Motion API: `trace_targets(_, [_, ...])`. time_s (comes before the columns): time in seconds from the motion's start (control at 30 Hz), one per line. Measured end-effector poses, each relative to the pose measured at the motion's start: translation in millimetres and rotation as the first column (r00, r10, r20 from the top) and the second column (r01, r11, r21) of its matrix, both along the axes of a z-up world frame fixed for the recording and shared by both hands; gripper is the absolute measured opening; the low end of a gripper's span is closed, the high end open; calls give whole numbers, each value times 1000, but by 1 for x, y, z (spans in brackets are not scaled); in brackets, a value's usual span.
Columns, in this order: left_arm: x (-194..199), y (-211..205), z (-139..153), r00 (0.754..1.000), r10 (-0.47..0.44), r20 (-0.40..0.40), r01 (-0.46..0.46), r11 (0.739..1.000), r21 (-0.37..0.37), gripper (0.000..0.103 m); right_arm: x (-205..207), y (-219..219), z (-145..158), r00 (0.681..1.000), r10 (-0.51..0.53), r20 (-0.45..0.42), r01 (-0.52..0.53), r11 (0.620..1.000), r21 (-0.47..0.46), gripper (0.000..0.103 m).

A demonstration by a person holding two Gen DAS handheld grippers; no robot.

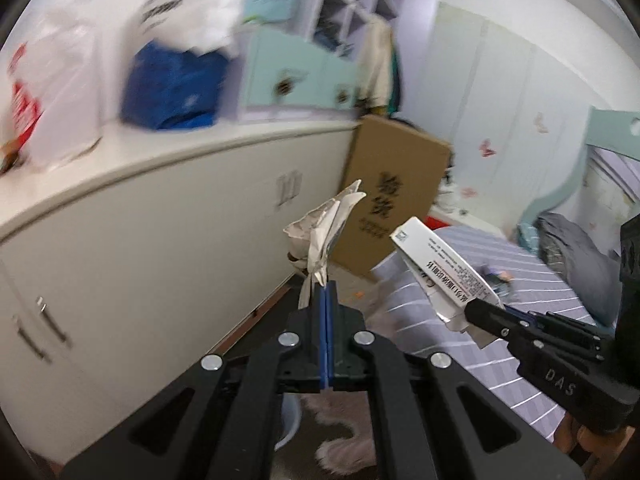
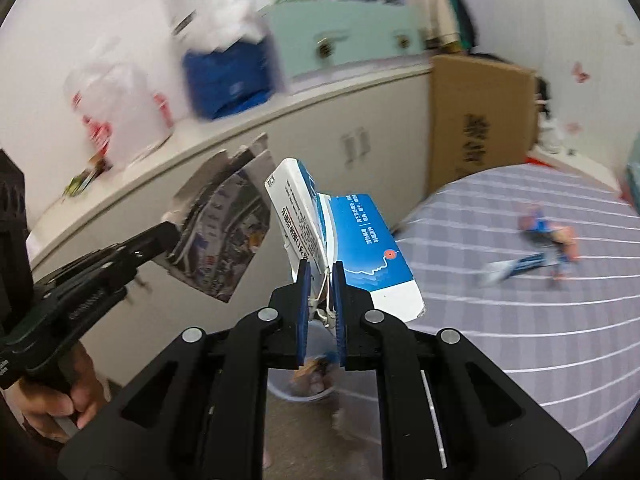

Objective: Collect trash
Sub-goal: 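Carry the paper and box over the wastebasket and open both tools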

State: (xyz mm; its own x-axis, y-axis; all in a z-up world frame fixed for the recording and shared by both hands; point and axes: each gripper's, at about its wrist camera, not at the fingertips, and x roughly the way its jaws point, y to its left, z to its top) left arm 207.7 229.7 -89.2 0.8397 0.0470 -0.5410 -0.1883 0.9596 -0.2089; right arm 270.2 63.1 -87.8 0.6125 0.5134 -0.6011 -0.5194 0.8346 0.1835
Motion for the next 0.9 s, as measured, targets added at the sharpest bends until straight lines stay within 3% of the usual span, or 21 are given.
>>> trace_targets(0.27, [-10, 72, -70, 982, 120, -144, -130, 990, -63, 0, 1, 91, -70, 982, 131, -136, -138, 990, -41, 11])
trace_targets(0.47, [5, 101, -130, 954, 138, -266, -169, 981, -96, 0, 12, 124, -119, 965, 149, -215, -171, 981, -87, 11])
trace_targets(0.6, [22, 105, -160, 935, 130, -329, -174, 979, -110, 0, 20, 129, -136, 971, 124, -206, -154, 979, -133, 11])
trace_targets(0.8, [52, 101, -183, 923, 101, -372, -170, 973, -158, 1, 31, 133, -156, 981, 77, -178, -110, 977, -185, 11])
trace_targets(0.9, [63, 101, -188, 918, 90, -386, -178, 964, -199, 9, 38, 128, -162, 981, 61, -183, -96, 977, -190, 11])
